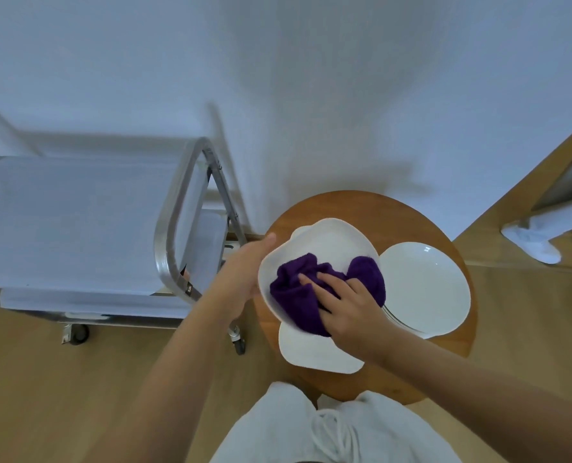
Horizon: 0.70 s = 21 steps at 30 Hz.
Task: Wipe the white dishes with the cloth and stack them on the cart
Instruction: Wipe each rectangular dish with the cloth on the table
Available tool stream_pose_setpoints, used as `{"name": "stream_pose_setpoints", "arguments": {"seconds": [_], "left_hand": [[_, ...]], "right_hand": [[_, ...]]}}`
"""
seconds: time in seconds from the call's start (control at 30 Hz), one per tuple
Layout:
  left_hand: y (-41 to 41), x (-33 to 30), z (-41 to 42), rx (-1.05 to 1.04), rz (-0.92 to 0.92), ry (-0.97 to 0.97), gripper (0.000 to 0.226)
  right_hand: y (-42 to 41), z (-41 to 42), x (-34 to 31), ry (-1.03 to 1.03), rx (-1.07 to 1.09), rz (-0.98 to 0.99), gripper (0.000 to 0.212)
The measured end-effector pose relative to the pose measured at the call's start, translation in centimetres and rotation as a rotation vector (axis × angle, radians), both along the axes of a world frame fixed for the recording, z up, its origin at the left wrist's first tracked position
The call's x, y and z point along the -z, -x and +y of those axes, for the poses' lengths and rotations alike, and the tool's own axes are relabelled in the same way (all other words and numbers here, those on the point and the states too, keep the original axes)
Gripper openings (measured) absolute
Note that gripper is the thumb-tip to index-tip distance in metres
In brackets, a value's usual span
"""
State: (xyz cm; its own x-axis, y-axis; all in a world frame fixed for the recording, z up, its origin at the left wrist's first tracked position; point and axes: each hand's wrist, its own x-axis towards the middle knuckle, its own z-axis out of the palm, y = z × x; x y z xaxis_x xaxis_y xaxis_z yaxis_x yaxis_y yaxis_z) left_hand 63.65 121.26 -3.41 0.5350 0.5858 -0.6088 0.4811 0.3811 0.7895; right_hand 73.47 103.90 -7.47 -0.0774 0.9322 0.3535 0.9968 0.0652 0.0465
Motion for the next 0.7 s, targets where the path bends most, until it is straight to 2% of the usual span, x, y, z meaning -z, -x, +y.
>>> {"name": "stream_pose_setpoints", "arguments": {"seconds": [0.13,0.2,0.43,0.57,0.7], "left_hand": [[-0.1,1.5,-5.2,-0.331,-0.127,0.016,0.013],[-0.6,1.4,-5.6,-0.408,-0.156,0.028,0.016],[0.5,1.2,-3.9,-0.239,-0.195,-0.074,0.026],[0.6,0.5,-1.9,-0.147,-0.135,-0.124,0.027],[0.6,0.1,0.3,-0.086,-0.082,-0.072,0.034]], "right_hand": [[1.6,1.0,-0.3,-0.044,0.196,0.115,0.053],[2.5,1.2,0.0,-0.053,0.23,0.156,0.05],[-0.4,-0.4,0.9,0.036,0.111,0.139,0.067],[-2.5,-1.1,1.2,0.046,0.104,0.112,0.06],[-3.7,-1.5,0.1,0.043,0.052,0.093,0.059]]}}
